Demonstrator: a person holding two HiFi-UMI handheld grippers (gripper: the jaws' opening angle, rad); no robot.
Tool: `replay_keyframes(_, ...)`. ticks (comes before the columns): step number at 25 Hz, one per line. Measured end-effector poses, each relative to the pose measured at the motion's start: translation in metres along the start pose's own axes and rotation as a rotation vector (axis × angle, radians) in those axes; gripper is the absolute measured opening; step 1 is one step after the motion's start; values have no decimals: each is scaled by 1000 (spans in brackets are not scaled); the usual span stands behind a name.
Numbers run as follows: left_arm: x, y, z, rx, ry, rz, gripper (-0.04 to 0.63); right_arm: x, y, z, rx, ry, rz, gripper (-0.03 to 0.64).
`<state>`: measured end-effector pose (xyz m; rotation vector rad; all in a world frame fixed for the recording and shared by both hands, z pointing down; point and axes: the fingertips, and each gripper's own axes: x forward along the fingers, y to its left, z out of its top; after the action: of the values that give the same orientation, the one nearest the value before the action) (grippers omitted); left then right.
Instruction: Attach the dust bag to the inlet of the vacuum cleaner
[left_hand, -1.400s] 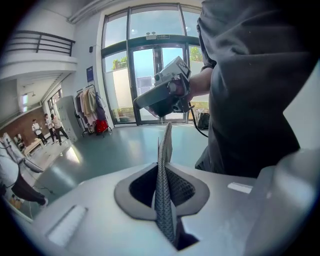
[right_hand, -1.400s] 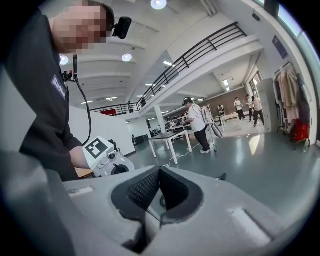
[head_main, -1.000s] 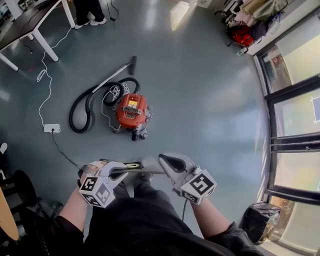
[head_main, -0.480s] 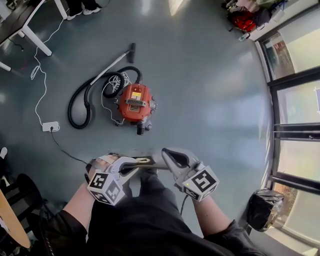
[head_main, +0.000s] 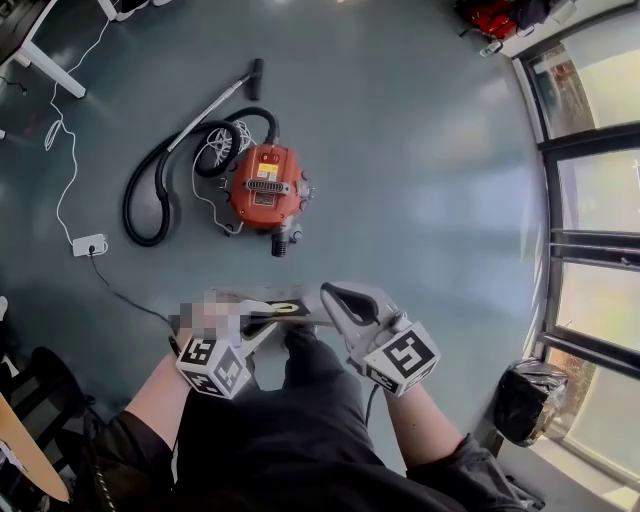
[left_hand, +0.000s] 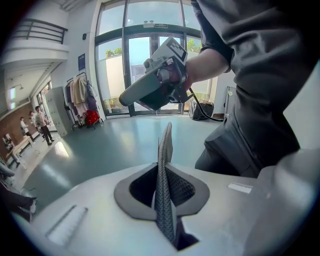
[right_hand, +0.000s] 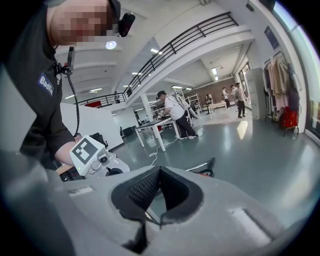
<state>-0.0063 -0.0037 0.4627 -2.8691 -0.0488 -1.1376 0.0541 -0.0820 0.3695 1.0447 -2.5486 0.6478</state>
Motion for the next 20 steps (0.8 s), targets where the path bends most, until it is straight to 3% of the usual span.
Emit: replay_keyframes(20,110,30,-77,-44,19,1,43,51,-92,-95,26,-5,-1,-8)
